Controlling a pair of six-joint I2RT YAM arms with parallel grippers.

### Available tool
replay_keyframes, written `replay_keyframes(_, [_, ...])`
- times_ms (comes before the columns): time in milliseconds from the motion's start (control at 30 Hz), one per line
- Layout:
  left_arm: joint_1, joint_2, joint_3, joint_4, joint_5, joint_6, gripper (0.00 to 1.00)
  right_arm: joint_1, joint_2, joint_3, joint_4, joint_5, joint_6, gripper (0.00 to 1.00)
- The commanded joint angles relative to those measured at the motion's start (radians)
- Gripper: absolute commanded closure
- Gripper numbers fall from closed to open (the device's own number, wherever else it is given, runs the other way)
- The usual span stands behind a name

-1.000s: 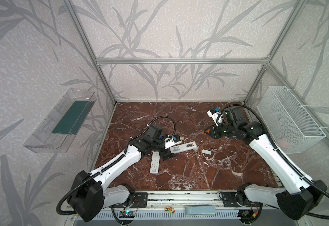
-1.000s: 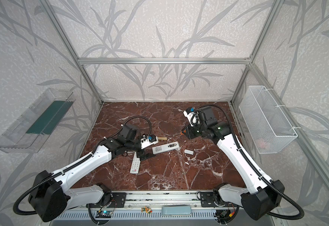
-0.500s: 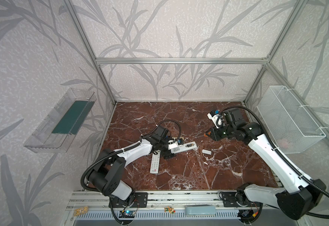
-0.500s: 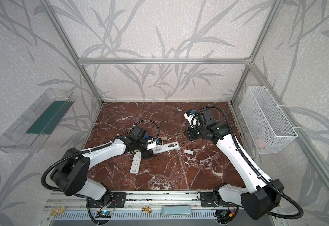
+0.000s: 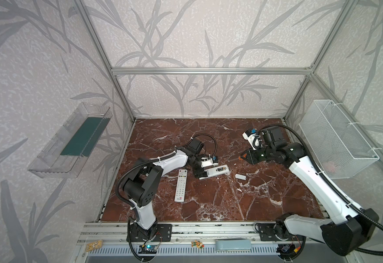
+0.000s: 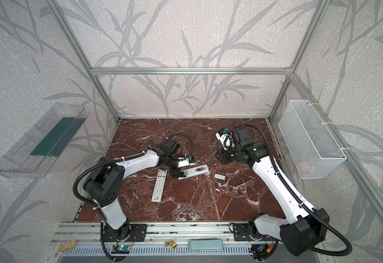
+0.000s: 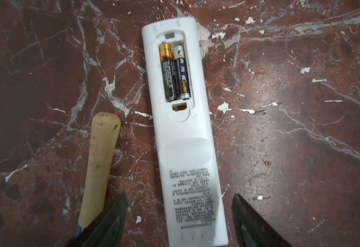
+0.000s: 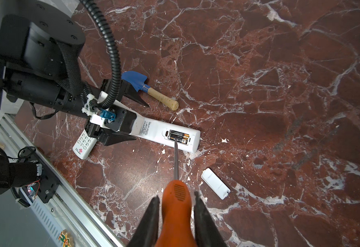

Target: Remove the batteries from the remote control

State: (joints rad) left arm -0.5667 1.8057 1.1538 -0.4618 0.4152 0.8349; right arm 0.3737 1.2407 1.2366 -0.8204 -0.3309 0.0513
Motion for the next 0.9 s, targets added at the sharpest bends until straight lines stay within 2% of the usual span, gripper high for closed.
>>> replay_keyframes(0, [-0.004,0.031,0.039,-0.119,-0.025,0.006,0.23,-0.003,-0.024,-0.009,0.009,-0.02,-0.014,0.98])
replay_keyframes(467, [-0.044,0.128,0.114,-0.163,-0.153,-0.09,0.26,-0.002,-0.037,-0.025,0.028,-0.039,-0.009,0.98])
replay_keyframes(600, [-0.056,0.15,0.128,-0.167,-0.183,-0.101,0.34,-0.004,-0.043,-0.027,0.027,-0.036,-0.01,0.98])
replay_keyframes(767, [-0.061,0.165,0.146,-0.197,-0.184,-0.101,0.55,-0.002,-0.049,-0.025,0.017,-0.033,-0.012,0.98])
replay_keyframes(867, [-0.061,0.163,0.143,-0.209,-0.19,-0.097,0.58,-0.004,-0.053,-0.024,0.015,-0.034,-0.009,0.98])
